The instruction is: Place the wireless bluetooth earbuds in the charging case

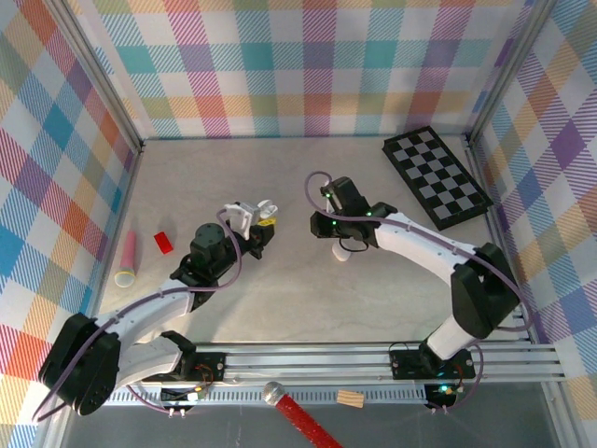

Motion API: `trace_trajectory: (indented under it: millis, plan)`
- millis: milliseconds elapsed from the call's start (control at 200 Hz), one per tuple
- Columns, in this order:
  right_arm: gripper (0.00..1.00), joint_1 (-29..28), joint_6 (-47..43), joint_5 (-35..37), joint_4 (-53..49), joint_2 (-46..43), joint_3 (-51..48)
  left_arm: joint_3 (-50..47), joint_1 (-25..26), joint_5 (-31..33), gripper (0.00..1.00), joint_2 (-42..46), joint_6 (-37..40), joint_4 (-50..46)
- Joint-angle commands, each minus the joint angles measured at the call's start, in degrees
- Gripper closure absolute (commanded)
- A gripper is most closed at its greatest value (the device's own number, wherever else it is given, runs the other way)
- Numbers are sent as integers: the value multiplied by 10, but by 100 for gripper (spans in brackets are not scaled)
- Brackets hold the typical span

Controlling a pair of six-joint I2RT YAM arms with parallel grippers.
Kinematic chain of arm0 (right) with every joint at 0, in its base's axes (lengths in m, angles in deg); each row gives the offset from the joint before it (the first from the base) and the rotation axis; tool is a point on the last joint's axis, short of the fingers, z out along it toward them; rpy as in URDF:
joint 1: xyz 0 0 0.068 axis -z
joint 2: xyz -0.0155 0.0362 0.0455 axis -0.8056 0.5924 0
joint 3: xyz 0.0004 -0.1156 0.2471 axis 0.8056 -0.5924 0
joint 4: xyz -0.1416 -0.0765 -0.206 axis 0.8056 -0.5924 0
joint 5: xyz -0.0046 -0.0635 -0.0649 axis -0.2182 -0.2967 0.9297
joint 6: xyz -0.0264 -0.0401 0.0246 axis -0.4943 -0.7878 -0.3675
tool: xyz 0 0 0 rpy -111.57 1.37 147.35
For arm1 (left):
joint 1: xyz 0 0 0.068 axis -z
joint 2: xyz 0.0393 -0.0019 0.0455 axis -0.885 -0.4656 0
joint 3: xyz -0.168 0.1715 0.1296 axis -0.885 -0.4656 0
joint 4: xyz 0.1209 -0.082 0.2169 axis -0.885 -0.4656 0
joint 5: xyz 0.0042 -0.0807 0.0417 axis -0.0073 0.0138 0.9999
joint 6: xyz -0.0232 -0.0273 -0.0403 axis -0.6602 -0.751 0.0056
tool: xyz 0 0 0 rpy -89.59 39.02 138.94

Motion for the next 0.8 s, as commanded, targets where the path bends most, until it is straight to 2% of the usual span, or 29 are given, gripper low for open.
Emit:
trace_trajectory:
  millis: [0, 205, 360, 795]
  plan:
    - [77, 3, 14, -10, 81, -40, -23, -7, 23, 37, 100, -29, 17, 88]
    - [78, 4, 24, -35, 142, -103, -60, 0, 53, 73, 100, -75, 41, 140]
    - [78, 4, 26, -56, 184, -137, -79, 16, 67, 68, 100, -106, 49, 154]
    - [78, 5, 22, -86, 199, -133, -64, 66, 118, 94, 100, -161, 79, 133]
